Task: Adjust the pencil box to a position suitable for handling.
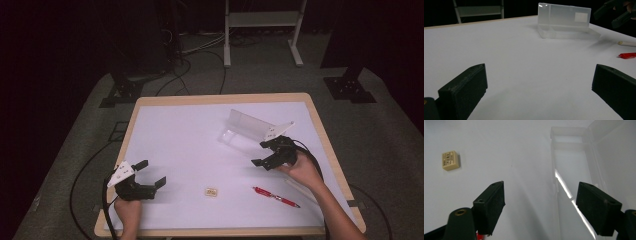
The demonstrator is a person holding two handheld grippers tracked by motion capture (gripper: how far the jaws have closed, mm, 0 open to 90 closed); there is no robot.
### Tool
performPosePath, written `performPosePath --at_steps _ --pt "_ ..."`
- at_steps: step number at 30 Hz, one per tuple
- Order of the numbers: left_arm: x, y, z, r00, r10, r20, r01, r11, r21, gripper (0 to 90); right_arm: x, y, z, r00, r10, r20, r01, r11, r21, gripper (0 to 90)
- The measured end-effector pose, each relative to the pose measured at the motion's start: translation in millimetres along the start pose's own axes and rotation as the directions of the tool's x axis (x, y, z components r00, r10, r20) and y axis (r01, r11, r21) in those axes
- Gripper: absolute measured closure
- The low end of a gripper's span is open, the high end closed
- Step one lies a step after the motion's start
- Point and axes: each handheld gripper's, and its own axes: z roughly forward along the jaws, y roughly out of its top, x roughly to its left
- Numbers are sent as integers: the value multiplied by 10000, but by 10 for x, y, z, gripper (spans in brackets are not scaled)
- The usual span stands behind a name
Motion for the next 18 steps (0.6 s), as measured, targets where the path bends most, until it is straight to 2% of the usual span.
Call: performPosePath --at_steps 8,18 --pt "1 -1 3 10000 -27 6 27 10000 -56 0 -18 107 114 9999 -71 -109 73 9999 127 234" --pt "3 -1 5 10000 -11 -3 11 10000 -27 0 -91 130 289 9998 -40 -169 47 9992 408 268"
